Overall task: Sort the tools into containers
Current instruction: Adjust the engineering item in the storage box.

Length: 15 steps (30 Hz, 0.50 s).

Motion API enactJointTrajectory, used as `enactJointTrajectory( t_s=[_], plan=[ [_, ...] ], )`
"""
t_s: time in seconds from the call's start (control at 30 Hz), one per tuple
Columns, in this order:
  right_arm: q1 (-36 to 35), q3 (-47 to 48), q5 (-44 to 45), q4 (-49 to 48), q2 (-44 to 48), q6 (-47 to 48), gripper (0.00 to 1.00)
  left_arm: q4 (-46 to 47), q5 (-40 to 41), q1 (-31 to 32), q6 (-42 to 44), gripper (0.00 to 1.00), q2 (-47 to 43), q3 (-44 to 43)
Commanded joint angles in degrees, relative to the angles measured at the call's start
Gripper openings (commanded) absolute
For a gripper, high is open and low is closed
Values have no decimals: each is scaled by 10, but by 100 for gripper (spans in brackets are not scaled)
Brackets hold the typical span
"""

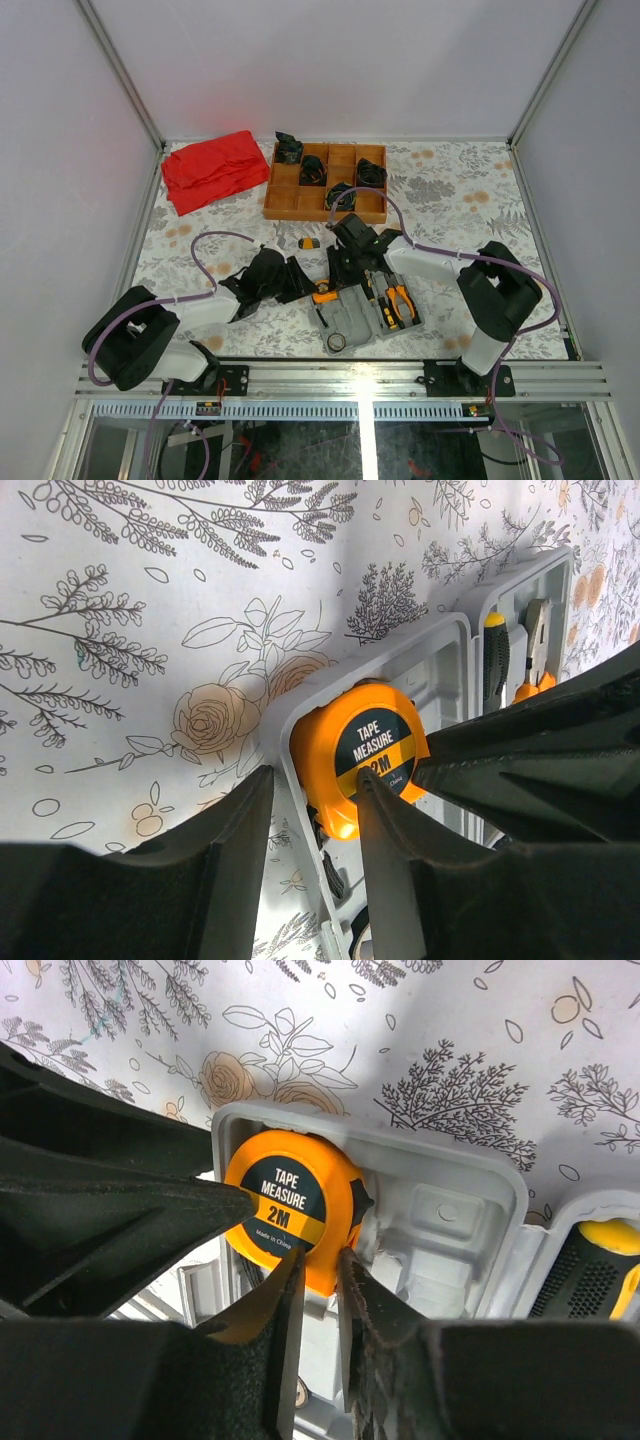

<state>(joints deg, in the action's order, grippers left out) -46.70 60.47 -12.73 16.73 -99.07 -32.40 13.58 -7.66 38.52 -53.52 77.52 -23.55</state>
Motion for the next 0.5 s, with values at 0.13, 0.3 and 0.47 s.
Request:
enactJointTrajectory(
  t_s=[0.13, 0.3, 0.47],
  plan=[
    [-15, -39, 25, -18, -26, -7, 15, -3, -17, 4, 18, 35, 16, -1],
    [-37, -57, 57, -44, -47, -2, 13, 5, -23, 9, 19, 34, 19, 3],
    [-67, -41, 96, -33, -88, 1, 13, 11, -24, 14, 19, 33, 18, 11]
  ],
)
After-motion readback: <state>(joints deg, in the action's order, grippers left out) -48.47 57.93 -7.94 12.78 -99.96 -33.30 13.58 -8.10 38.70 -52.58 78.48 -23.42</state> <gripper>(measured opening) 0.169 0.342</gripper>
